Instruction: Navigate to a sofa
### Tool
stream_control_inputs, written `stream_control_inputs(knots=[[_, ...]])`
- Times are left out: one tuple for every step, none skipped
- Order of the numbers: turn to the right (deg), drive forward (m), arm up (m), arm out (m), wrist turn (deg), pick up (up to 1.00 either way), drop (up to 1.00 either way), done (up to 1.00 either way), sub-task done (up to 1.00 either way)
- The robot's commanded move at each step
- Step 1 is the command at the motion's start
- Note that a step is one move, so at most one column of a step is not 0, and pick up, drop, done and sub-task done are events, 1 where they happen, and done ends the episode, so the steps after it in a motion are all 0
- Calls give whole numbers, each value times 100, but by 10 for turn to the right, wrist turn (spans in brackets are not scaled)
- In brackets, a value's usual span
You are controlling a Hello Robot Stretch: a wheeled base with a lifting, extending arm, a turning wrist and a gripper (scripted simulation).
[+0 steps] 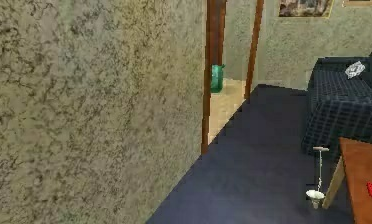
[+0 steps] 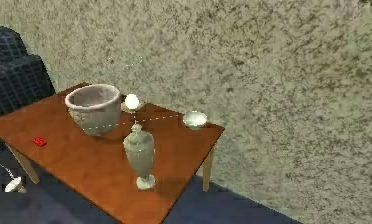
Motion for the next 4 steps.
stream_control_inputs(knots=[[450,0,0,0,0,0,0,0,0],[300,0,0,0,0,0,0,0,0],[0,20,0,0,0,0,0,0,0],[-450,0,0,0,0,0,0,0,0]])
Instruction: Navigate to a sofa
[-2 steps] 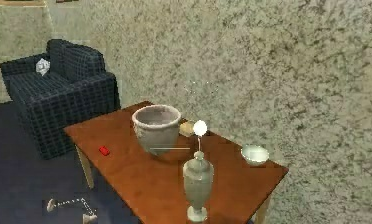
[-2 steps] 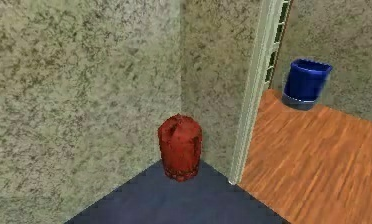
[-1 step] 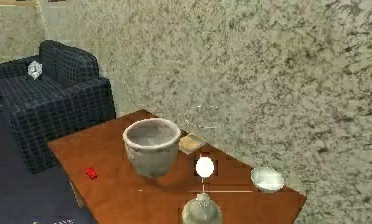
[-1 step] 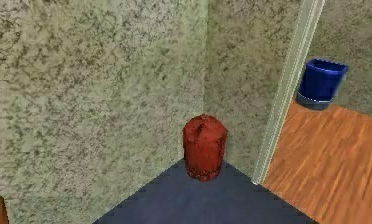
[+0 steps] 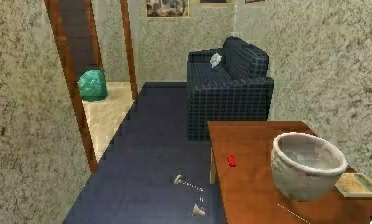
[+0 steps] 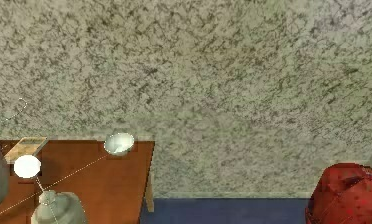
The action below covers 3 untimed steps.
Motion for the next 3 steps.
stream_control_inputs(knots=[[-90,0,0,0,0,0,0,0,0],[0,100,0,0,0,0,0,0,0],[-30,0,0,0,0,0,0,0,0]])
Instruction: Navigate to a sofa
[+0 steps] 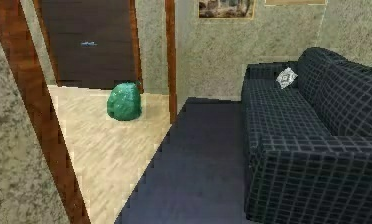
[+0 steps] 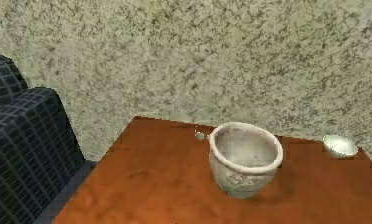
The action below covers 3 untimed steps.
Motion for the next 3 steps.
stream_control_inputs(knots=[[0,50,0,0,0,0,0,0,0],[330,0,0,0,0,0,0,0,0],[0,0,0,0,0,0,0,100,0]])
